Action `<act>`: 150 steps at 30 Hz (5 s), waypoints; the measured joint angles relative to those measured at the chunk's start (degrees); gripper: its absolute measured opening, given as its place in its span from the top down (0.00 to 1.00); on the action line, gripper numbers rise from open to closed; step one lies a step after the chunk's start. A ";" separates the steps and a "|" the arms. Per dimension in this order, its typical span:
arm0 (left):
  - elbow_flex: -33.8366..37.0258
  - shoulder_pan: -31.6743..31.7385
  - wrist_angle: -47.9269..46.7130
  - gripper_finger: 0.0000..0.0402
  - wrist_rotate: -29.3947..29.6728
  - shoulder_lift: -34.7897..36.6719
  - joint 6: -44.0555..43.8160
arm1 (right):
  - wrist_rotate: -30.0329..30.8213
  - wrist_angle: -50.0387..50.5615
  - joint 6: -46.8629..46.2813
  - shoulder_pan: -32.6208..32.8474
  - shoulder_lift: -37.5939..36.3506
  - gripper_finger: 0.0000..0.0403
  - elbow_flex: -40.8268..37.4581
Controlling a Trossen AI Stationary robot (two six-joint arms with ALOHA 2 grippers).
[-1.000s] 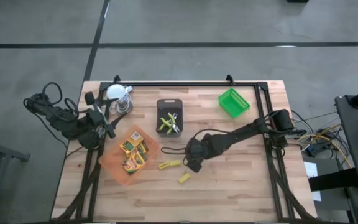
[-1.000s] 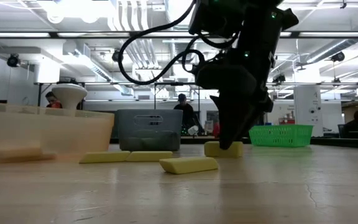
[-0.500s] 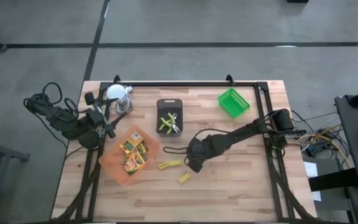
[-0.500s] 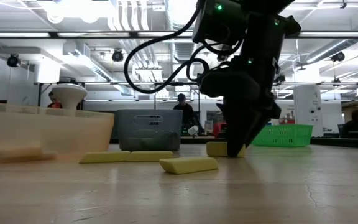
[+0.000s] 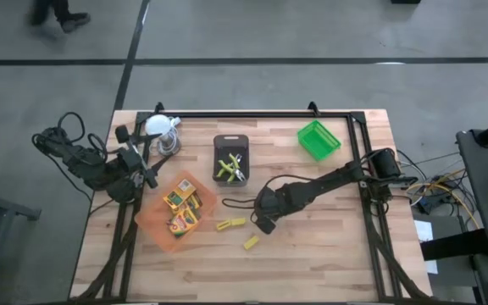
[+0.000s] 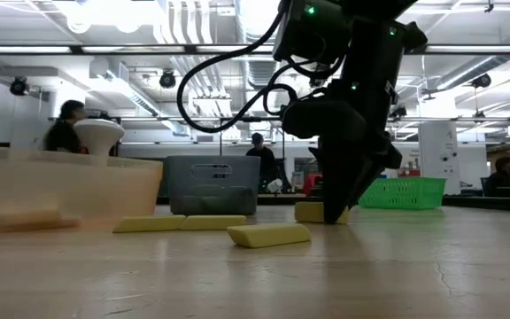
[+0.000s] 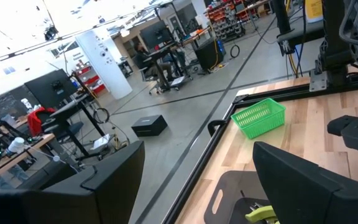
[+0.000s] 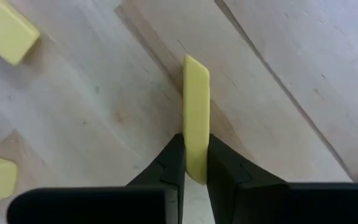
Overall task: Pick & Place School Supplies
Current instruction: Put the yellow eraser into the green bin
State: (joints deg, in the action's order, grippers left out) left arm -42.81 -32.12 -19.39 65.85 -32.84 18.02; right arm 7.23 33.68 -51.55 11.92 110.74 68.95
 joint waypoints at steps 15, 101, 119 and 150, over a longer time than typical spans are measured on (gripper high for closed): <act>0.00 0.00 -0.01 0.24 -0.01 0.02 -0.02 | 24.87 9.01 -5.20 0.07 -16.88 0.90 0.43; 0.00 0.00 -0.23 0.24 -0.01 0.02 -0.02 | 7.86 -11.70 -8.39 -48.77 -28.24 0.78 -32.94; 0.00 0.00 -0.23 0.24 -0.01 0.02 -0.02 | 11.82 -11.53 -0.72 -49.05 -32.66 0.76 -28.29; 0.00 0.00 -0.21 0.24 0.01 0.00 -0.02 | 12.21 -26.14 37.52 -16.67 -55.58 0.69 -24.96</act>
State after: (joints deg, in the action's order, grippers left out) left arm -42.81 -32.12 -19.60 65.87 -32.84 18.00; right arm 19.45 7.54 -14.03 -4.75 55.16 43.99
